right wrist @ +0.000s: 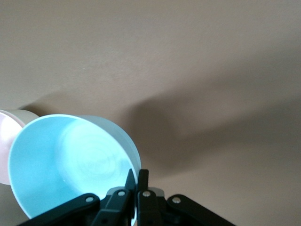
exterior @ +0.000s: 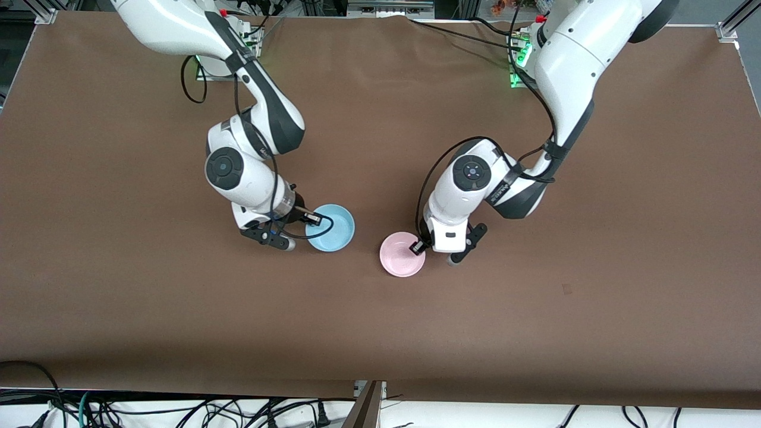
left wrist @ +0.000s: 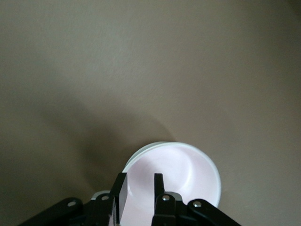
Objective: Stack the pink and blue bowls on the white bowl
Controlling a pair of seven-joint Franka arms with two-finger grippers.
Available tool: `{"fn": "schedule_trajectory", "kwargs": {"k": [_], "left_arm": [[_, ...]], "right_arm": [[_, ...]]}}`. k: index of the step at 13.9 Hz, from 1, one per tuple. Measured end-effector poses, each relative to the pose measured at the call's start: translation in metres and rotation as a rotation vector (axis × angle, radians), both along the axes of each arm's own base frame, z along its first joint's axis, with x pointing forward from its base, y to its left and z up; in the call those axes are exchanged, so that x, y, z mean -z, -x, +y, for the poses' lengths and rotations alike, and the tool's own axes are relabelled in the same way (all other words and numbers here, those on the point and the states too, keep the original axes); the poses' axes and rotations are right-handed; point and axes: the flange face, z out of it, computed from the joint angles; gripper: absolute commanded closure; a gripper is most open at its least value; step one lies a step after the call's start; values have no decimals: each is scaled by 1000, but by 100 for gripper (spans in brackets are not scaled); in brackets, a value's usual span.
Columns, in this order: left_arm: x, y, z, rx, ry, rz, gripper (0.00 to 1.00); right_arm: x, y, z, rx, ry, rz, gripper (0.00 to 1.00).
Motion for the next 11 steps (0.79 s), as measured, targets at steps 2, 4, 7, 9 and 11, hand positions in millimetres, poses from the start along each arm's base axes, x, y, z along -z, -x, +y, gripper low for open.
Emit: {"fn": "schedule_trajectory", "kwargs": {"k": [2,4,7,9,11], "left_arm": [[-27,-18,13,-31,22,-25,70],[-59,-34,32,-43,45,-29,70],[-109,-56,80,-38,96,-32,70],[-136,-68,123,-9,108,-40,70],[-158,-75,164,27,102,-56,70]], "right_arm": [[1,-1,17,32,-9,2,100],[3,-3,37,68,-29,-16,100],[8,0,71,98,-65,-51,100],[10,3,92,119,-86,-65,100],[14,5,108,130,-111,-98,100]]}}
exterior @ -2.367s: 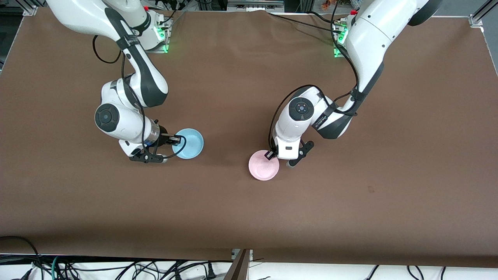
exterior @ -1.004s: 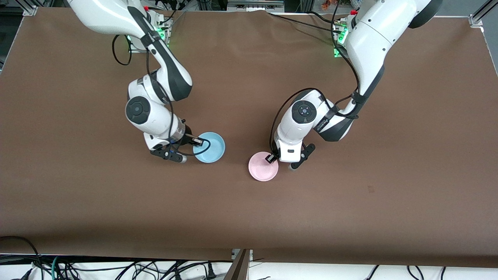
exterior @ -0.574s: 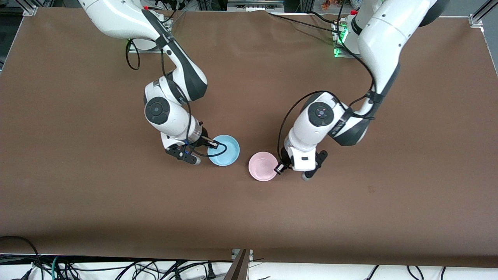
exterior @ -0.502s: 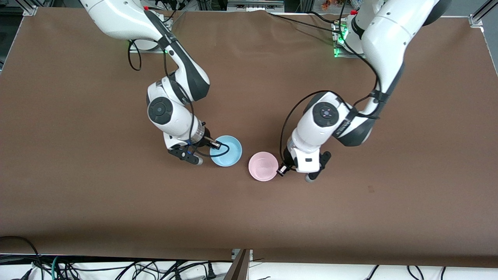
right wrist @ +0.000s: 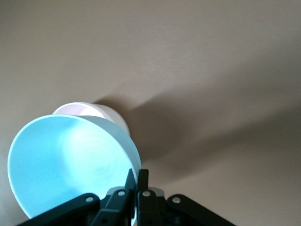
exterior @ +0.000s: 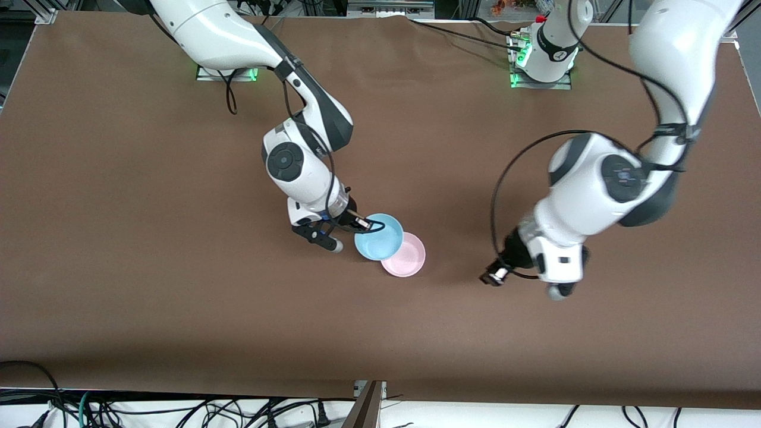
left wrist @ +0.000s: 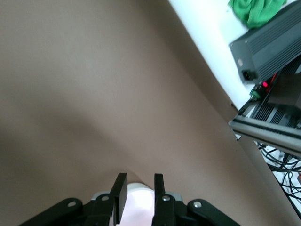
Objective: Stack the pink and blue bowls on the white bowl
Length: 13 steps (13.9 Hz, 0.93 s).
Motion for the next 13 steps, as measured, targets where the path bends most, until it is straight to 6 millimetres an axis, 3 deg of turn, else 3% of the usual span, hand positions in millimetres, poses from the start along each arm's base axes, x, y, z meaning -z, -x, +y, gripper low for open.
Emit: {"fn": "schedule_trajectory", "kwargs": {"k": [6,10,13], "left_arm": [[-33,1,78,169,-101,-1,69],[-53,5,121,254,-113,-3,66],[-65,12,145,323,-156,11,66]], "right_arm": [[14,2,33,-18,-14,-48,100],[31,0,41,-30,8,-106,100],[33,-3,40,-44,25,-131,100]]}}
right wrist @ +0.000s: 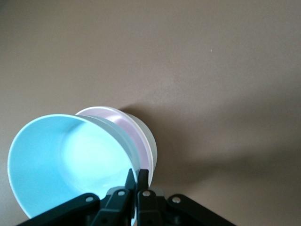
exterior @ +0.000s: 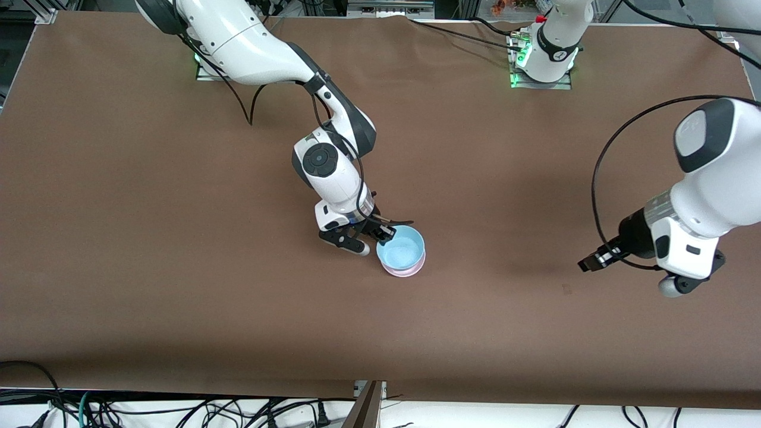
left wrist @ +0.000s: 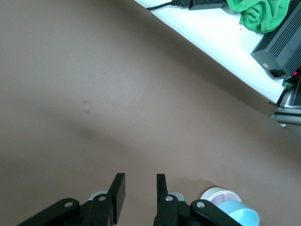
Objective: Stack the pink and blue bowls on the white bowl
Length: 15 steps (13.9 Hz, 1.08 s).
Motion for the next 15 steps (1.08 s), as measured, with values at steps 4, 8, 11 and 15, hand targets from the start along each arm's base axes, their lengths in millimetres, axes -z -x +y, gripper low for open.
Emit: {"fn": "schedule_trajectory", "kwargs": {"k": [4,8,11,15], "left_arm": [[-5,11,5,76,-53,19,66],[1,18,3,101,-93,30,66],[3,20,4,104,-101,34,66],[1,22,5,111,-107,30,66]], "right_arm": [[-1,-2,-1,2,-4,-15,0],[-2,-2,0,1,-6,-19,0],[-7,-5,0,3,-8,-25,0],[-37,-17,-6,-21,65,51,0]]}}
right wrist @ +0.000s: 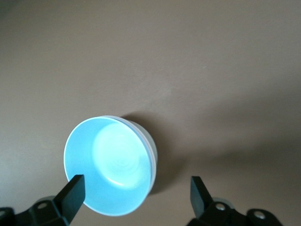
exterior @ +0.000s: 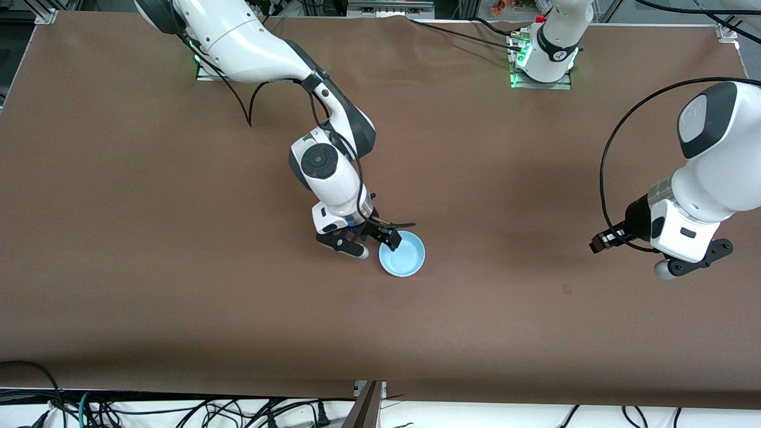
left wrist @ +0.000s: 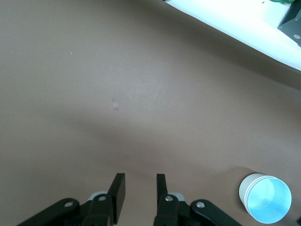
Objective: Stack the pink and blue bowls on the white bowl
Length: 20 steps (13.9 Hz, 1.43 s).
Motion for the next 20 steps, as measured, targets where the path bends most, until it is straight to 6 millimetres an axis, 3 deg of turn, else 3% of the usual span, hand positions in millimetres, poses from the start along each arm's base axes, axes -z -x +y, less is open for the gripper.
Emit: {"fn": "schedule_trajectory", "kwargs": {"k": [2,4,7,11,13,15,20], "left_arm": [[-10,3,5,-4,-14,-10,66],[-31,10,5,-8,-39,-34,64],[-59,21,18,25,-88,-58,64],[-47,22,71,124,-112,-42,62],[-45,22,84,178,-118,-42,62],[-43,23,84,226,-122,-40,59],[-39,25,65,284,-118,-34,56]], "right_arm": [[-31,-12,-21,-86,68,50,0],[-60,-26,-59,-223,128,88,0],[-106,-48,-137,-447,182,124,0],[-153,-56,-245,-624,196,237,0],[-177,-52,-285,-633,195,277,0],[-209,-42,-317,-605,202,311,0],[-295,-10,-367,-537,280,277,0]]}}
